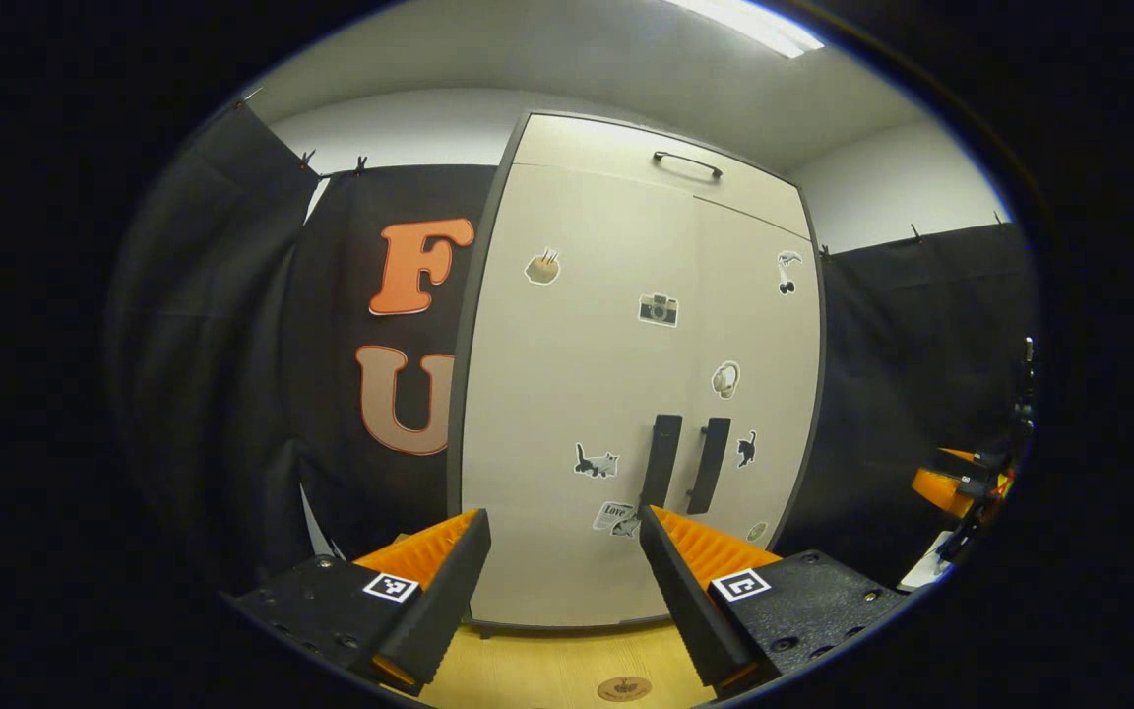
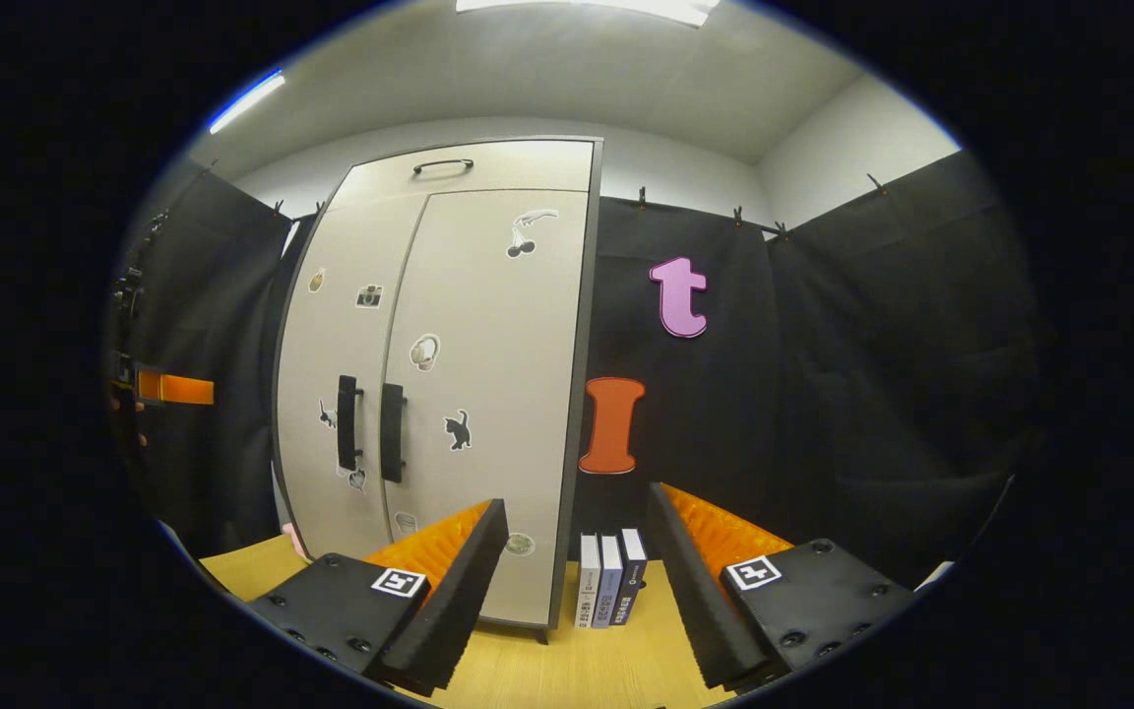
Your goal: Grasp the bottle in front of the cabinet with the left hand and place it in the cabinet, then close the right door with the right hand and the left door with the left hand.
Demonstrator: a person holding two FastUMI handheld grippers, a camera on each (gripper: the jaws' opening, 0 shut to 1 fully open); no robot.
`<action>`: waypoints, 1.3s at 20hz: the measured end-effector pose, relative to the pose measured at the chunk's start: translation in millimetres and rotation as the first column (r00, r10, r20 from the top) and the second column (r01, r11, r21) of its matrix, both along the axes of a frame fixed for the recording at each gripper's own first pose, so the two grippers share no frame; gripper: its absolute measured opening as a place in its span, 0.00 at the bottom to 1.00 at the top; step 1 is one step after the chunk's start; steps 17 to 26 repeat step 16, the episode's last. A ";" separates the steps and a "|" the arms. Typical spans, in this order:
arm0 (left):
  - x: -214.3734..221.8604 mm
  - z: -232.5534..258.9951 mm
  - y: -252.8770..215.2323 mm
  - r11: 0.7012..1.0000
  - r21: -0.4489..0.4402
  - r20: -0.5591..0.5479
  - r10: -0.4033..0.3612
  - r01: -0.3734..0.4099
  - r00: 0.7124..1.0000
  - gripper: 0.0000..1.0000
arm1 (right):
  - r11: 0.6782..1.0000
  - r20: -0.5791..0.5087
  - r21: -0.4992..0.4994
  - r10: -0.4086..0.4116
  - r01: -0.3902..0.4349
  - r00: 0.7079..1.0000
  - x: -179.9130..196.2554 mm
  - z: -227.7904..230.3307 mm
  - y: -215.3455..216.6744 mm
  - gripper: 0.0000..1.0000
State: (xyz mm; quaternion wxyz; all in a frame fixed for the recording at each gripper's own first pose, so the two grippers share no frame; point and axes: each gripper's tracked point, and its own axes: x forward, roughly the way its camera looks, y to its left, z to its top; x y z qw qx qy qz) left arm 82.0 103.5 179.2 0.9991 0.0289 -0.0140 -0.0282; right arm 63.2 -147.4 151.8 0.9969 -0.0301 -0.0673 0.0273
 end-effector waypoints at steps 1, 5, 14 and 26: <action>-5.3 3.9 -1.3 1.000 0.006 0.005 0.000 0.000 1.000 0.93 | 1.000 -0.003 0.000 -0.001 0.001 1.000 -1.5 1.1 -0.9 0.95; -28.8 14.8 3.9 1.000 -0.017 0.016 0.021 -0.021 1.000 0.93 | 1.000 -0.014 0.008 0.007 -0.007 1.000 -8.5 5.4 -0.2 0.95; -69.9 45.3 10.8 0.997 0.002 0.080 0.078 -0.078 0.994 0.93 | 1.000 -0.027 0.012 0.029 -0.029 0.999 -15.3 9.8 2.7 0.95; -72.2 44.3 9.4 0.997 -0.004 0.075 0.073 -0.073 0.995 0.94 | 0.999 -0.034 0.014 0.038 -0.037 0.999 -15.2 7.8 6.0 0.89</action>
